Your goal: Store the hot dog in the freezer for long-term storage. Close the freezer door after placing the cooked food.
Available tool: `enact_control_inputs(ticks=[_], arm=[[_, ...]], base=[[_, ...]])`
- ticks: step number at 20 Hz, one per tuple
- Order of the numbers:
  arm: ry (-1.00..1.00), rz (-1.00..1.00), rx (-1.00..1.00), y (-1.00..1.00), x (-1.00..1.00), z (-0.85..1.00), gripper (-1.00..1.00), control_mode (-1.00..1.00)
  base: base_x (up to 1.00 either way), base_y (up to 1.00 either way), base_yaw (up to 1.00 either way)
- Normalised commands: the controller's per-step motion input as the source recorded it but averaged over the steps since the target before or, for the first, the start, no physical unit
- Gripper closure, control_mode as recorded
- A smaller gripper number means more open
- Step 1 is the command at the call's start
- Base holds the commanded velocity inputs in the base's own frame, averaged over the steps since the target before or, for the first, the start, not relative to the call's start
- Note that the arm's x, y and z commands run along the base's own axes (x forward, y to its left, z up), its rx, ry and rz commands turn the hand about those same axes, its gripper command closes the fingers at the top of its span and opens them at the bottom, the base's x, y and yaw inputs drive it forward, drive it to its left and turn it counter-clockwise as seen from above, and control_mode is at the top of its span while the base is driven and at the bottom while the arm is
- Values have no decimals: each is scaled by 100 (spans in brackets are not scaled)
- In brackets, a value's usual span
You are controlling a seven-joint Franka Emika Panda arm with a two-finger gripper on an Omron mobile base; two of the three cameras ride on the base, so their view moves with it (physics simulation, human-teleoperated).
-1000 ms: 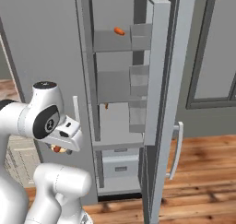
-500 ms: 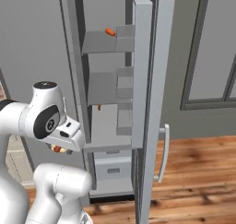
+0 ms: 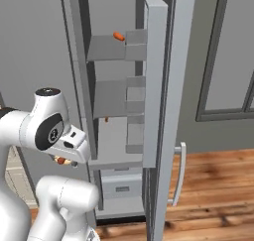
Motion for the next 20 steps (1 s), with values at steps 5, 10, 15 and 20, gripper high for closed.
enact_control_inputs(ticks=[5, 10, 15, 20], arm=[[0, 0, 0, 0, 0, 0, 100, 100], [0, 0, 0, 0, 0, 0, 100, 100], [0, 0, 0, 0, 0, 0, 100, 100], [0, 0, 0, 0, 0, 0, 100, 100]], base=[[58, 0, 0], [33, -9, 1], [21, -30, 3], [31, -32, 4]])
